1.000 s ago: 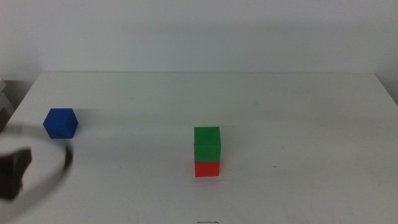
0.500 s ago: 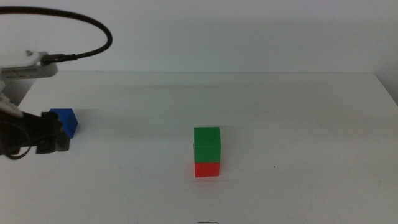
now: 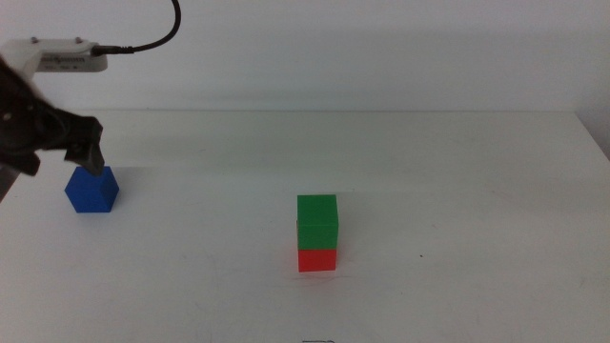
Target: Stack red cubes first, then green, then blue cubes in a specific spot.
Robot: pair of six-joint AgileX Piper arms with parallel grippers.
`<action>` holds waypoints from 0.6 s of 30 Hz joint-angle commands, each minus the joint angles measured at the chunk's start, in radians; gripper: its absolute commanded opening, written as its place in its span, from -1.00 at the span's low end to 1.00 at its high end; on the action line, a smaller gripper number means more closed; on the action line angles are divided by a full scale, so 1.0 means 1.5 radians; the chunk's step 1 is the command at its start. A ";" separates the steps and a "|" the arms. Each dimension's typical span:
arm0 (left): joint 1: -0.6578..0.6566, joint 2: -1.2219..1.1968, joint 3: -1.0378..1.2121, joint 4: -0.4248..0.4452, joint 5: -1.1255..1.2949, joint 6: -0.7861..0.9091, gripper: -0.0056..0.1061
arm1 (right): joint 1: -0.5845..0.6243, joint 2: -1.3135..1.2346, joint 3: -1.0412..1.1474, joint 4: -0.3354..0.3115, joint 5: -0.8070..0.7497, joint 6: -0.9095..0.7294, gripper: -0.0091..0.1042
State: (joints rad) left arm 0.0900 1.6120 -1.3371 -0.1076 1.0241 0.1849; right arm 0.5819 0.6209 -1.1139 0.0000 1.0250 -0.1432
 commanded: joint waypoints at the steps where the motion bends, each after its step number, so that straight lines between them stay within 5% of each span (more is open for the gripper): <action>1: 0.014 0.029 -0.074 -0.007 0.010 0.024 0.73 | -0.004 0.004 -0.016 -0.009 -0.047 -0.005 0.62; 18: 0.035 0.337 -0.343 -0.006 0.061 0.098 0.73 | -0.004 0.004 -0.016 -0.009 -0.047 -0.005 0.62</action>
State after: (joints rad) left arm 0.1427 2.1621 -1.8100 -0.1057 1.1214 0.3238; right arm 0.5819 0.6209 -1.1139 0.0000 1.0250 -0.1432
